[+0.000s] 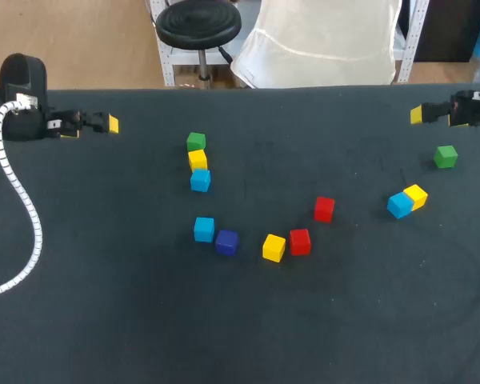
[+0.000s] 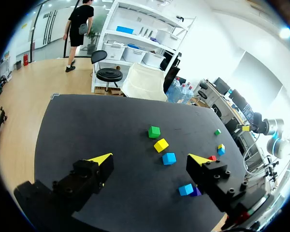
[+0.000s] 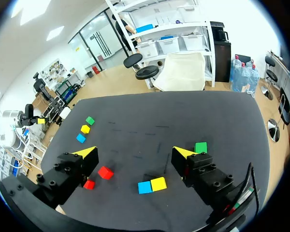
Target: Place the blue cubes, place green cubes on the blue cubes, place the yellow cubes on the green cubes, then place the red cubes on the yellow cubes, and place purple cube on the red cubes.
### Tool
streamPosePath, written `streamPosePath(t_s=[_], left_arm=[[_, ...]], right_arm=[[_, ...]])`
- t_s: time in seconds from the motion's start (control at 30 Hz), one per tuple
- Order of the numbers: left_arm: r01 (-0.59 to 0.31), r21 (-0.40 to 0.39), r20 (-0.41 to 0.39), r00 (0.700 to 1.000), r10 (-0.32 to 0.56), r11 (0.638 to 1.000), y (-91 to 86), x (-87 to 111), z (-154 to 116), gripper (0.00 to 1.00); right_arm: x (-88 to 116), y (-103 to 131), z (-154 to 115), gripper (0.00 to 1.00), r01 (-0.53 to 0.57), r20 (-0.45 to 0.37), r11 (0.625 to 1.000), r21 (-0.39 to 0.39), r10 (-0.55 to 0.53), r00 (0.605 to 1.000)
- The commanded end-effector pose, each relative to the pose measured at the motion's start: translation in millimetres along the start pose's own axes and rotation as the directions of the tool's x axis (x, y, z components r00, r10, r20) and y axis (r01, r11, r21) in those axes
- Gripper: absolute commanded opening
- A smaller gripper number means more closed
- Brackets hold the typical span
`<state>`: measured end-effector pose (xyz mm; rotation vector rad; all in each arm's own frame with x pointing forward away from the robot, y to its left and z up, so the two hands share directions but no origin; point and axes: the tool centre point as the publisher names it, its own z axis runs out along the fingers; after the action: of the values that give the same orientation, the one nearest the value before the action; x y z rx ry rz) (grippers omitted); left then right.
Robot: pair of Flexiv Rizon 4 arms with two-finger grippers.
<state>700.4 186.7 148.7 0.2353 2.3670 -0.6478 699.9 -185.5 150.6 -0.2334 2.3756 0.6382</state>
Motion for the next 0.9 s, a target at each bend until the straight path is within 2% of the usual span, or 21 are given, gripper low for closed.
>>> streamPosePath(t_s=[0.03, 0.47, 0.53, 0.6, 0.67, 0.7, 0.77, 0.83, 0.9], left_arm=[[0.001, -0.007, -0.005, 1.0, -0.001, 1.0, -1.6, -0.6, -1, 1.0], [0.001, -0.007, -0.005, 1.0, -0.001, 1.0, -1.6, -0.6, -1, 1.0], [0.001, -0.007, -0.005, 1.0, -0.001, 1.0, -1.6, -0.6, -1, 1.0], [0.001, -0.007, -0.005, 1.0, -0.001, 1.0, -1.6, -0.6, -1, 1.0], [0.001, -0.007, -0.005, 1.0, -0.001, 1.0, -1.6, -0.6, -1, 1.0], [0.001, -0.007, -0.005, 1.0, -0.001, 1.0, -1.6, -0.6, -1, 1.0], [0.001, -0.007, -0.005, 1.0, -0.001, 1.0, -1.6, -0.6, -1, 1.0], [0.001, -0.007, -0.005, 1.0, -0.001, 1.0, -1.6, -0.6, -1, 1.0], [0.001, -0.007, -0.005, 1.0, -0.001, 1.0, -1.6, -0.6, -1, 1.0]], right_arm=[[0, 1, 0, 1.0, 0.0, 0.001, 1.0, 0.003, 0.0, 1.0], [0, 1, 0, 1.0, 0.0, 0.001, 1.0, 0.003, 0.0, 1.0], [-6, -2, 0, 1.0, 0.155, -0.008, 0.988, 0.02, -0.155, 0.988], [-14, -6, -1, 1.0, 0.253, -0.034, 0.966, -0.048, -0.254, 0.967], [-24, -10, -5, 1.0, 0.371, -0.033, 0.922, -0.108, -0.376, 0.926], [-28, -10, -7, 1.0, 0.436, -0.04, 0.881, -0.183, -0.45, 0.892], [-34, -13, -12, 1.0, 0.543, -0.034, 0.796, -0.268, -0.571, 0.82], [-39, -15, -19, 1.0, 0.61, -0.003, 0.669, -0.424, -0.675, 0.738], [-39, -16, -25, 1.0, 0.66, 0.026, 0.533, -0.529, -0.768, 0.64]])
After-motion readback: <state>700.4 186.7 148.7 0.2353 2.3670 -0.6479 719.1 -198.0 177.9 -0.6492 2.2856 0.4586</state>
